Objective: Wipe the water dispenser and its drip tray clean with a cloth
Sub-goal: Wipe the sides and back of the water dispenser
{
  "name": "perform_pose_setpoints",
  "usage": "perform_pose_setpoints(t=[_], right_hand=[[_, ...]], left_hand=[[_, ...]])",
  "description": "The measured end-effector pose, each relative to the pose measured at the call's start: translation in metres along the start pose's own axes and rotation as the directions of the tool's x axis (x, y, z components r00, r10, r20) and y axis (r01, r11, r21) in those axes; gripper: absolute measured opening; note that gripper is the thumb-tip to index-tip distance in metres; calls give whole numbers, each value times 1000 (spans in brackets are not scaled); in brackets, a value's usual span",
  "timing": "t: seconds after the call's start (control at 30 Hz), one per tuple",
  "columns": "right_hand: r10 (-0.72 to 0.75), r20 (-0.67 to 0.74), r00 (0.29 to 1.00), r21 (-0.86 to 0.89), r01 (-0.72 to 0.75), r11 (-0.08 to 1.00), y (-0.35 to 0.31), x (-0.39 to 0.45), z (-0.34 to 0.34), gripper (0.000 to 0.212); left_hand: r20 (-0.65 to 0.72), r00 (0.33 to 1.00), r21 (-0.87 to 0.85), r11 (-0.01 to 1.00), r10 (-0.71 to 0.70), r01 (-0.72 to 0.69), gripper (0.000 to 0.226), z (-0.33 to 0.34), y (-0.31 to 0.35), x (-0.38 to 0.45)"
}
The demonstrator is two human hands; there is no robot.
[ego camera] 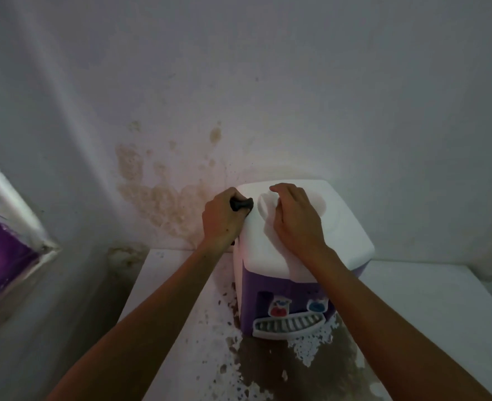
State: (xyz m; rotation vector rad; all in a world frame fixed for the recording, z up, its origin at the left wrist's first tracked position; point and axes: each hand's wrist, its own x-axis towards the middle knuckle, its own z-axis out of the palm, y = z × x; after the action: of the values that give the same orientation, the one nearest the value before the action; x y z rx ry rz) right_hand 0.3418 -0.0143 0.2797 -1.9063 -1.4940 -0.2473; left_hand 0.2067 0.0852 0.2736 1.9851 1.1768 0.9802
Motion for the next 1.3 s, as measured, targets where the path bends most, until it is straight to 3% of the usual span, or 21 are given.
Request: perform_pose_setpoints(t=[0.23, 0.63, 0.87, 1.03, 1.3], right_hand=[[-33, 24, 999, -57, 34, 998, 5, 28, 14, 34], [163, -60, 985, 62, -159, 985, 13, 31, 27, 29], [175, -98, 980, 67, -169, 983, 10, 31, 27, 25], [166, -103, 981, 70, -160, 985, 10, 32, 26, 26], [205, -123, 971, 169, -183, 968, 5, 28, 18, 26]], left_hand=[[50, 997, -10, 998, -55, 55, 6, 4, -12, 51], [307, 952, 2, 1000, -6, 5, 8, 19, -15, 120], [280, 949, -58, 989, 144, -133, 8, 5, -16, 84], [391, 878, -27, 957, 275, -288, 11, -15, -5, 50], [566, 788, 0, 955, 244, -296, 11, -43, 9, 9]])
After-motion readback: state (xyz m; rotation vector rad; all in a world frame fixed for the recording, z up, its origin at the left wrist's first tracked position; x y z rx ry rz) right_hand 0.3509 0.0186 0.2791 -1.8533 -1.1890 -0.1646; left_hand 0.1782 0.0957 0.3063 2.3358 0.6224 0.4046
